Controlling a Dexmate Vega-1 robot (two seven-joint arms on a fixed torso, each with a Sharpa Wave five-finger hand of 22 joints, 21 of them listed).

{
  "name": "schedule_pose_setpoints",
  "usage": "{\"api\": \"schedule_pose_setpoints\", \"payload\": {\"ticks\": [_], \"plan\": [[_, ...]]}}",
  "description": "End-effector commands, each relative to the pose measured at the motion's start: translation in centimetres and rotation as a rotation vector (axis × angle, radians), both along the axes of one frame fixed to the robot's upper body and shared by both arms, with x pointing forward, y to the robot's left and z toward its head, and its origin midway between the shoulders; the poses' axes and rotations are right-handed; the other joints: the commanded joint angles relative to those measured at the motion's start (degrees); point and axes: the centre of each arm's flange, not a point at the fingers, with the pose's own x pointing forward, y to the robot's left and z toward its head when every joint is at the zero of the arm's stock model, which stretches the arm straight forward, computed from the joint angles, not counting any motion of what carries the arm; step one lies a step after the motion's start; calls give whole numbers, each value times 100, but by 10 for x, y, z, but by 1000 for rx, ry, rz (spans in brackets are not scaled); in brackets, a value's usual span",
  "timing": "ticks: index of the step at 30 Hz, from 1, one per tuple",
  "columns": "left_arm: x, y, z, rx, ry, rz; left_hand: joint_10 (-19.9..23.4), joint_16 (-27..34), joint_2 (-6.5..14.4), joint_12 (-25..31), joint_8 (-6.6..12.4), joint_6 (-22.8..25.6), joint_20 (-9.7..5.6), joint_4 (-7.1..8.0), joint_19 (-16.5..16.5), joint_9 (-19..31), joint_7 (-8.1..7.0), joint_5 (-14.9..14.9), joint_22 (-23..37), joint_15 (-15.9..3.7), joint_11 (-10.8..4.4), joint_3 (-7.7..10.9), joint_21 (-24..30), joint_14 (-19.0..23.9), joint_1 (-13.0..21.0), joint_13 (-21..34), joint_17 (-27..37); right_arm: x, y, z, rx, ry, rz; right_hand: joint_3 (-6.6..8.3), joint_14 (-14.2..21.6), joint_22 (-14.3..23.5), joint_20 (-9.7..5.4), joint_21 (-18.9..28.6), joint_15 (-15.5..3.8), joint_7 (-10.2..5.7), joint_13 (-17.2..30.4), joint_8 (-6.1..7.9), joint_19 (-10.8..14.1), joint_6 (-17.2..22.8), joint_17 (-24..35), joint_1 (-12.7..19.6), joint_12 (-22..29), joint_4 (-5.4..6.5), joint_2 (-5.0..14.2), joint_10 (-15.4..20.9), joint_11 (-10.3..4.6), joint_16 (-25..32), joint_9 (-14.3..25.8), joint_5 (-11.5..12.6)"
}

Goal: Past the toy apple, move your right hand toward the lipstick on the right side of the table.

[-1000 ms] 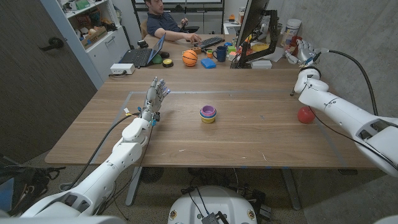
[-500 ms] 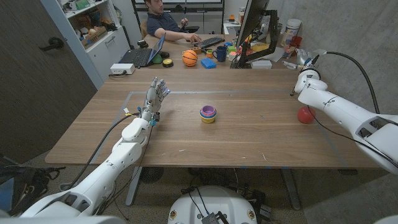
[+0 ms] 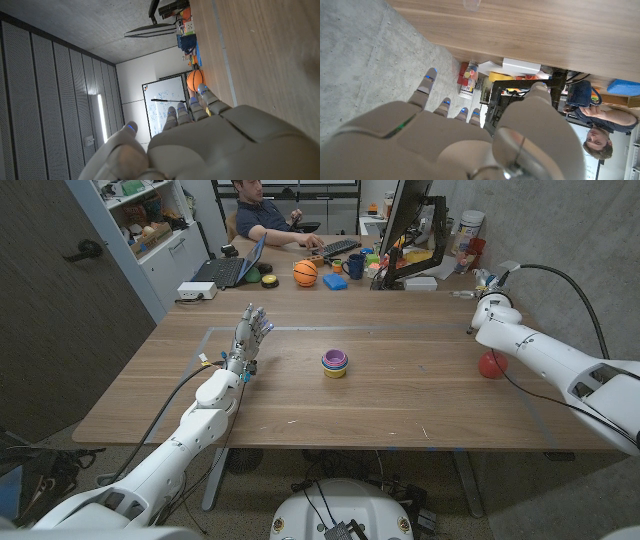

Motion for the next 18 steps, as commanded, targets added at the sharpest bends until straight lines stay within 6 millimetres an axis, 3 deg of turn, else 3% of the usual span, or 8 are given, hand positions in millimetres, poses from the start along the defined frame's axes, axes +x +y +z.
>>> {"api": "schedule_pose_setpoints", "payload": {"ticks": [1, 5, 18], "plan": [[-2, 0, -2, 0, 10, 3, -10, 11, 75, 13, 25, -19, 1, 8, 64, 20, 24, 37, 10, -22, -34, -24, -11, -31, -22, 20, 12, 4, 0, -7, 42, 40, -14, -159, 218, 22, 18, -150, 5, -11, 9, 20, 352, 164, 19, 155, 35, -27, 30, -155, -38, -14, 1, 76], [-3, 1, -1, 5, 6, 4, -6, 11, 78, 15, 22, -27, 1, 9, 68, 20, 14, 39, 11, -22, -35, -28, -18, -32, -22, 20, 12, 6, -2, -9, 62, 63, -9, -253, 367, 28, 27, -252, -41, -11, 5, 40, 654, 345, 16, 235, 47, -26, 89, -16, -42, -33, 4, 107], [-6, 0, 0, 13, -2, 1, -9, 9, 76, 14, 19, -38, 5, 7, 73, 19, 7, 46, 11, -23, -39, -39, -37, -31, -20, 20, 11, 12, -7, -25, 90, 126, -7, -332, 256, 36, 46, -465, -82, -14, 7, -1, 657, 387, 20, 331, -27, -29, 171, -178, -55, -118, -4, 140]]}}
